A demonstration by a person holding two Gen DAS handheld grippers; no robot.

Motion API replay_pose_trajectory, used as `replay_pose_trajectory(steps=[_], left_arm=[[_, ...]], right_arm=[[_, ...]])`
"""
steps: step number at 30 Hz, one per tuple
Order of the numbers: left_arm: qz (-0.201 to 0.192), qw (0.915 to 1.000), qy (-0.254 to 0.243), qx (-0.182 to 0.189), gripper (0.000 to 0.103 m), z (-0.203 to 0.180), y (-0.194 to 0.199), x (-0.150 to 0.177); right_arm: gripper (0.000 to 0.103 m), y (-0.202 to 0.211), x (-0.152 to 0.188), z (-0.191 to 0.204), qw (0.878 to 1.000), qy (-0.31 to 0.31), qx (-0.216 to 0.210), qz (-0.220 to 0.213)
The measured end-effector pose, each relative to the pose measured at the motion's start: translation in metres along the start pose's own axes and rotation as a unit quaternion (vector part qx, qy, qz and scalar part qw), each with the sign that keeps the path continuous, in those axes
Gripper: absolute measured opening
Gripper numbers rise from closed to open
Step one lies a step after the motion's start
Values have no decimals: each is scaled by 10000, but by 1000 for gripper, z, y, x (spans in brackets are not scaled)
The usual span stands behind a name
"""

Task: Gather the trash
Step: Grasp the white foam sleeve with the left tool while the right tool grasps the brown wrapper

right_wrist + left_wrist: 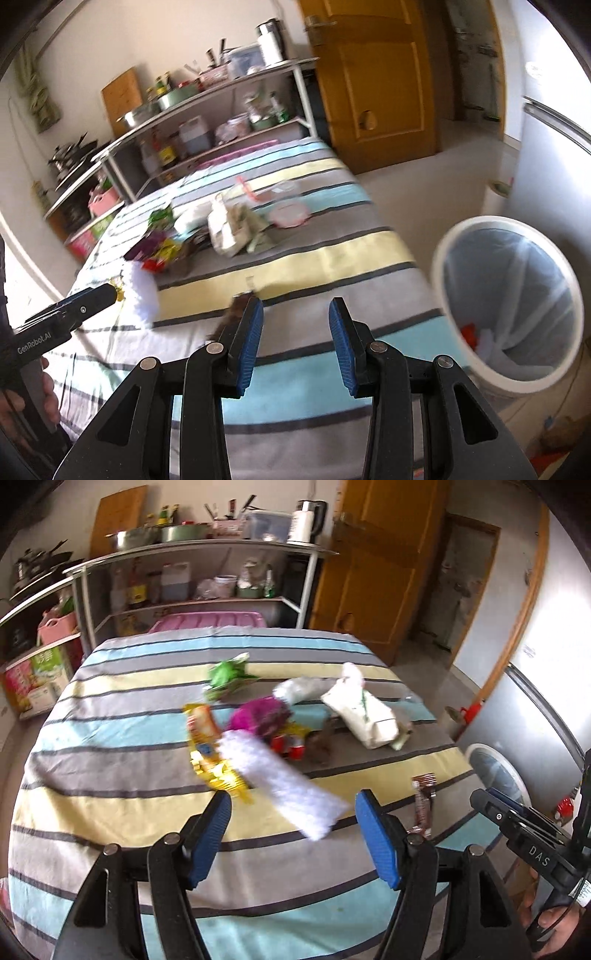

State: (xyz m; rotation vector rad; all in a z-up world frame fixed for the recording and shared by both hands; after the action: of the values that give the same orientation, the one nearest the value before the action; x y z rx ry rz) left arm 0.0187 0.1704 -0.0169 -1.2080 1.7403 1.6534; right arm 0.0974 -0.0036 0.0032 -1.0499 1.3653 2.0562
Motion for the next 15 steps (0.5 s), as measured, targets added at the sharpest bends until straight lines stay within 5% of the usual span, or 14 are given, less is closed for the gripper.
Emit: replay_pose_trajectory(steps=[6,15], left_arm=[[115,9997,206,3,72,17,-7,4],[219,9987,429,159,71,11,-27,3]], right_arm=[[38,-24,8,28,9991,185,-275,257],[49,-45,10,39,9985,318,-99,442]])
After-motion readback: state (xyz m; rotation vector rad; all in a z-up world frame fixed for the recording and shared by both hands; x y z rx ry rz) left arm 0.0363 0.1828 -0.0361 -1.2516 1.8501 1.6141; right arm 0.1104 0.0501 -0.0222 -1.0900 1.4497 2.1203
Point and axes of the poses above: each gripper's, at about its wrist camera, not at the fingertips, and y roughly against the way its jaws point, z to its left, x to its underside, the point moved 1 cm from there along -y, roughly the way its jaws point, and after that the axes turned 11 degrees about -z, right-handed, at the moved point
